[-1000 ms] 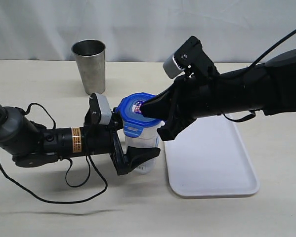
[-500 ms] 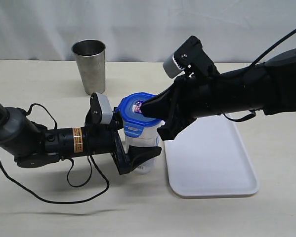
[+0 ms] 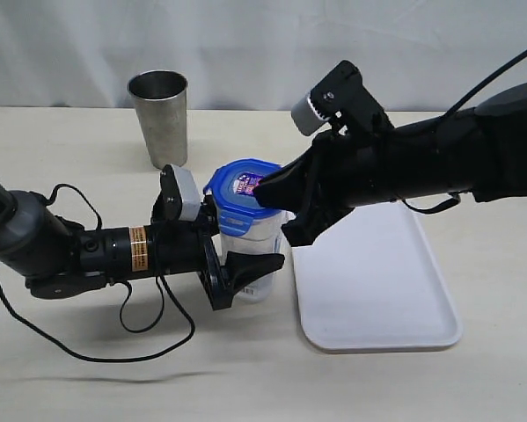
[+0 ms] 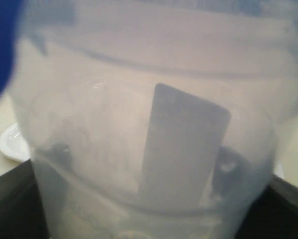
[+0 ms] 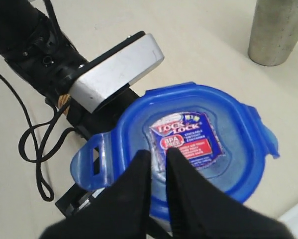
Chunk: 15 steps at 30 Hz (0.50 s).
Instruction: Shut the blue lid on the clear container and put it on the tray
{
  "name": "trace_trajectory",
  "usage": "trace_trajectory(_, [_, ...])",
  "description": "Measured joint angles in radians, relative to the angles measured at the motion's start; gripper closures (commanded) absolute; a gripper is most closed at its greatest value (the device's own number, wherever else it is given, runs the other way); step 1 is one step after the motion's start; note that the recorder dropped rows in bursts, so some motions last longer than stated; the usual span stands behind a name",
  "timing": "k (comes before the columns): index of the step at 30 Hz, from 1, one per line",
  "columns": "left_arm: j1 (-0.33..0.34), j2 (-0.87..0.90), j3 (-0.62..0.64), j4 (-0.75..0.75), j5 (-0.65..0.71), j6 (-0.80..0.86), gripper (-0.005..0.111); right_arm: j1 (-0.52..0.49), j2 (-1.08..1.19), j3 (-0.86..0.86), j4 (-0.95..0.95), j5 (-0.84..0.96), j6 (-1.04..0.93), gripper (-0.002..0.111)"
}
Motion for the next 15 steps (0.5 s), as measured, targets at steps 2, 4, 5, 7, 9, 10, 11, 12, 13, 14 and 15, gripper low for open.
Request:
trace_trajectory(2, [0.002,0.000,0.000,-0.011,0.005,0.000,0.107,0.000,-0.043,-0.021,-0.018,-0.018,0.065,0.063])
trace_trajectory(4, [0.011,0.000,-0.001,-0.013,0.006,0.000,0.107,0.000,-0.113,-0.070,-0.080,-0.067,0.195,0.062])
trace_trajectory(5, [0.020,0.000,-0.001,-0.010,0.006,0.000,0.107,0.000,-0.138,-0.094,-0.133,-0.116,0.255,0.062])
trace_trajectory(7, [0.036,0.000,-0.002,0.010,0.006,0.000,0.107,0.000,-0.169,-0.160,-0.295,-0.204,0.482,0.062])
trace_trajectory(9, [0.044,0.000,-0.002,0.026,0.003,0.000,0.107,0.000,-0.173,-0.249,-0.608,-0.186,0.829,0.064])
trace_trajectory(10, [0.046,0.000,-0.002,0.034,0.001,0.000,0.107,0.002,-0.161,-0.296,-0.818,-0.154,0.988,0.066])
trace_trajectory(11, [0.046,0.000,-0.002,0.037,0.000,0.002,0.107,0.002,-0.147,-0.331,-1.016,-0.131,1.143,0.066])
trace_trajectory(12, [0.046,0.000,-0.002,0.037,0.000,0.005,0.107,0.002,-0.130,-0.352,-1.220,-0.106,1.345,0.066])
trace_trajectory(13, [0.046,0.000,-0.002,0.039,0.000,0.007,0.107,0.002,-0.117,-0.363,-1.350,-0.073,1.465,0.066])
trace_trajectory(14, [0.046,0.000,-0.002,0.039,-0.002,0.007,0.107,0.004,-0.104,-0.373,-1.450,-0.030,1.557,0.066])
trace_trajectory(15, [0.046,0.000,-0.002,0.039,-0.001,0.008,0.107,0.006,-0.093,-0.381,-1.507,0.008,1.603,0.066])
